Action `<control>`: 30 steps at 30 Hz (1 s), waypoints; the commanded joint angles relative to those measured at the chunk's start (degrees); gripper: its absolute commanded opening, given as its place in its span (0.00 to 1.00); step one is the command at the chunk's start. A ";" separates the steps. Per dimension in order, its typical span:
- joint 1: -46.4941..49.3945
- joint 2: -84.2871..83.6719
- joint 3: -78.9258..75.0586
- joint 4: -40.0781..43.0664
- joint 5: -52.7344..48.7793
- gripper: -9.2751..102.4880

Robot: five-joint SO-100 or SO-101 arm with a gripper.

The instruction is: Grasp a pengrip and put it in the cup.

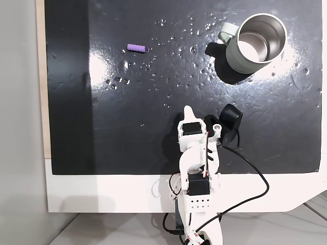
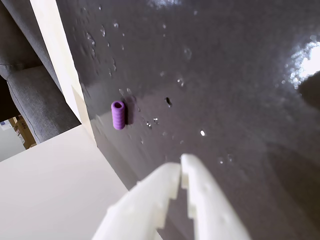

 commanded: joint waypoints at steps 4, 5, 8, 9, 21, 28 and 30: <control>-0.70 0.53 -0.18 -1.67 -1.05 0.08; -0.70 0.53 -0.18 -1.67 -1.05 0.08; -0.70 0.53 -0.18 -1.67 -0.97 0.08; -0.70 0.53 -0.18 -1.67 -0.97 0.08; -1.05 0.53 -2.90 1.05 -0.79 0.08; -7.21 -12.04 -18.28 6.42 1.58 0.08; -8.00 -19.42 -24.87 7.12 2.55 0.08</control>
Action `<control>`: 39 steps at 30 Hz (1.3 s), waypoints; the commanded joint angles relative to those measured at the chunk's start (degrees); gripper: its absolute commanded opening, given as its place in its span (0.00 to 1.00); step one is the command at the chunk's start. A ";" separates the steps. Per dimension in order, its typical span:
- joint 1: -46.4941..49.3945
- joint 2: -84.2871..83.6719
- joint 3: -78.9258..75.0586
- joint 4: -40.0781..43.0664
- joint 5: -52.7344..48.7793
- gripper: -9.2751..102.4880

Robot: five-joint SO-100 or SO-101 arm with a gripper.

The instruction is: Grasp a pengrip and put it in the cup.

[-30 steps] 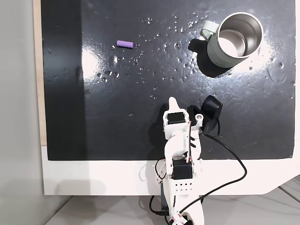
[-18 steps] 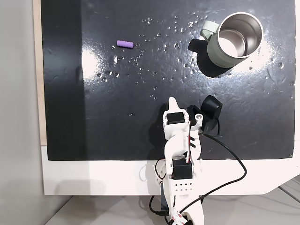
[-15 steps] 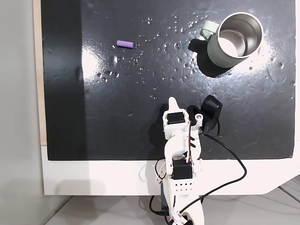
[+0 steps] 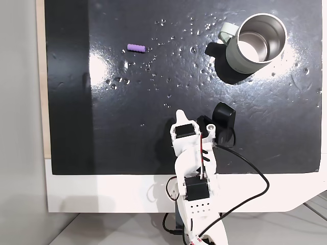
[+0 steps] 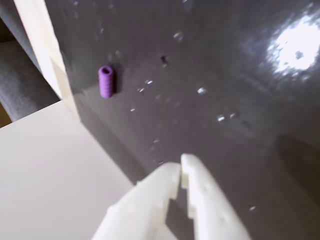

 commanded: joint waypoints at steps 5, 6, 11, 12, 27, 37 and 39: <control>-2.90 -28.12 -28.30 4.22 4.04 0.08; -2.90 -31.82 -31.38 4.57 5.10 0.08; -2.46 -49.66 -46.85 7.29 12.39 0.08; -2.46 -53.00 -50.10 8.53 14.15 0.08; -1.41 -91.93 -97.82 29.36 35.33 0.08; -0.88 -109.07 -112.50 28.83 35.60 0.08; -1.32 -112.85 -115.49 28.83 35.16 0.08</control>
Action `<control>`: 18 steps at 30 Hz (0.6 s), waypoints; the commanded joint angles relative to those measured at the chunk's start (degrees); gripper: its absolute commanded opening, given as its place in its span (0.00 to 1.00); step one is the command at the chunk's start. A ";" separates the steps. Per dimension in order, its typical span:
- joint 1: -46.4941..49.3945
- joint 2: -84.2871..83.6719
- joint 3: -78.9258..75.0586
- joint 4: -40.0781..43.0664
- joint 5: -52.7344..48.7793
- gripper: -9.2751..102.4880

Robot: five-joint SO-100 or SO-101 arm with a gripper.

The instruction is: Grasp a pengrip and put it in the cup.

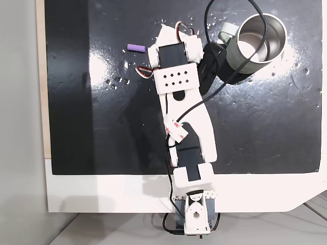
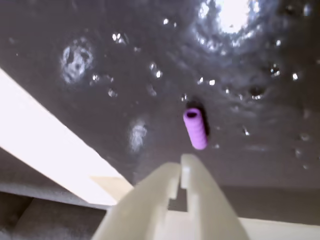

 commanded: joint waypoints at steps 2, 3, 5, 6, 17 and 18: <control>-0.09 -5.62 -9.05 0.26 -0.26 0.08; -0.35 -7.21 -10.20 0.26 -0.26 0.08; -0.97 -10.02 -12.57 -0.09 -0.26 0.08; -1.32 -11.43 -13.71 -0.26 -0.26 0.08; -7.12 -18.72 -18.98 -2.37 -0.97 0.08; -7.56 -19.07 -19.25 -2.64 -0.97 0.08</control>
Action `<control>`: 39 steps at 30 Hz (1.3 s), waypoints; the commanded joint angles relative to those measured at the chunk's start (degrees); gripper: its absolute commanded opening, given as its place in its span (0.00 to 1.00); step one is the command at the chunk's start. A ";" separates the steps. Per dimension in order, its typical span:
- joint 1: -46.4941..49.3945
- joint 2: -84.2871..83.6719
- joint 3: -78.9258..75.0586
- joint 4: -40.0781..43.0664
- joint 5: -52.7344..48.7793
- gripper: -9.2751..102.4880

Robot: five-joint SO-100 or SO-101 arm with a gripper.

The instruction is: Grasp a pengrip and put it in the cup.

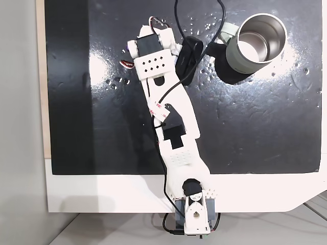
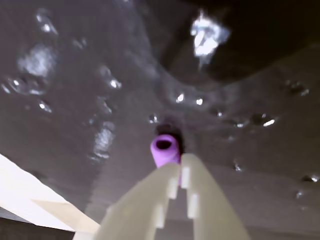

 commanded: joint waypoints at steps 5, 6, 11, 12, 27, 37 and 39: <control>-2.99 -1.32 -6.50 -1.76 -0.26 0.14; -3.16 -1.67 -6.86 -1.76 0.18 0.19; -3.52 -3.25 -10.55 -1.58 3.34 0.33; -3.60 -3.69 -11.34 -1.58 3.60 0.33; -7.82 -14.24 -18.46 -1.58 6.33 0.27; -2.37 -16.79 -17.31 2.11 8.26 0.22; -1.85 -16.96 -17.14 2.37 7.47 0.16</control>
